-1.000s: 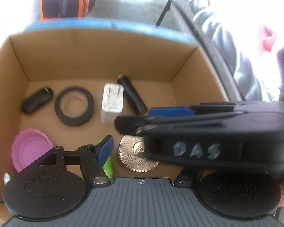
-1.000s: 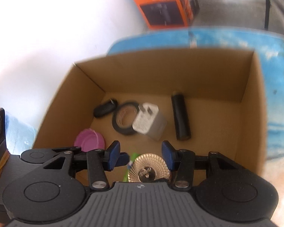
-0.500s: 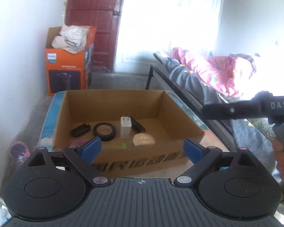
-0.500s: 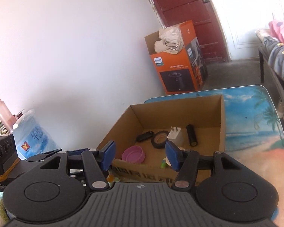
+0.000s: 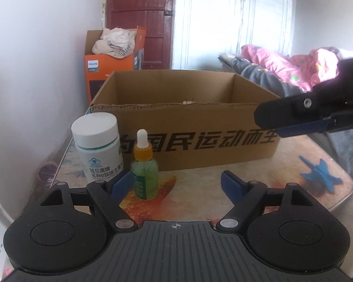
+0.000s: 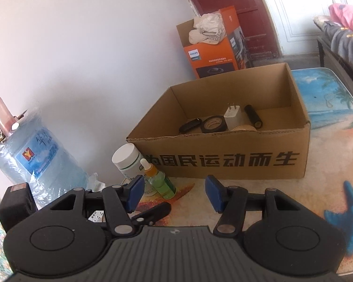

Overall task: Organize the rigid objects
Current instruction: 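Move the open right tool to the green dropper bottle, then close the right tool on the green dropper bottle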

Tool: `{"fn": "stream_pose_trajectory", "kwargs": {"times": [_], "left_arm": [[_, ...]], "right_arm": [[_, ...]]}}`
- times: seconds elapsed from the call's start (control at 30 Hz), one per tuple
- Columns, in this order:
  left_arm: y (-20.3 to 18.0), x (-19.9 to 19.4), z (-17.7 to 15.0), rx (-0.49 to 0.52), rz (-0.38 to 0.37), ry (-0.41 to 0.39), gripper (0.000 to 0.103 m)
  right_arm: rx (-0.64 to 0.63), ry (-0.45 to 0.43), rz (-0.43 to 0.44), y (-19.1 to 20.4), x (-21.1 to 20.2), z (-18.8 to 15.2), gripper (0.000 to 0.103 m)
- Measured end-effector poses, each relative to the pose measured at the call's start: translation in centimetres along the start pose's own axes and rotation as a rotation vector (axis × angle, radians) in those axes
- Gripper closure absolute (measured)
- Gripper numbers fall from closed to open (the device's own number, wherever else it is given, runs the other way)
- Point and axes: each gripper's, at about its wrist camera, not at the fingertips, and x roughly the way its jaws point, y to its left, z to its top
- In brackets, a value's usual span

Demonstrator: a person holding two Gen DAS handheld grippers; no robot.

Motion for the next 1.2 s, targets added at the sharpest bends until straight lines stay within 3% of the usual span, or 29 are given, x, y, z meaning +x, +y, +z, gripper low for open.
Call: {"fn": "stream_pose_trajectory", "kwargs": {"times": [0.23, 0.57, 0.87, 1.2], "left_arm": [[0.9, 3.3, -1.0, -0.012, 0.059, 0.026, 0.04], [1.5, 5.9, -1.2, -0.003, 0.069, 0.044, 0.046], [2.4, 5.7, -1.9, -0.039, 0.03, 0.047, 0.058], [1.8, 5.6, -2.2, -0.029, -0.043, 0.041, 0.06]], "right_arm": [[-0.122, 0.027, 0.001, 2.6, 4.6, 1.0, 0.053], [-0.205, 0.077, 0.008, 3.7, 10.4, 1.6, 0.063], [-0.228, 0.082, 0.026, 4.1, 11.5, 1.8, 0.071], [-0.244, 0.102, -0.027, 3.9, 11.1, 1.1, 0.071]]}}
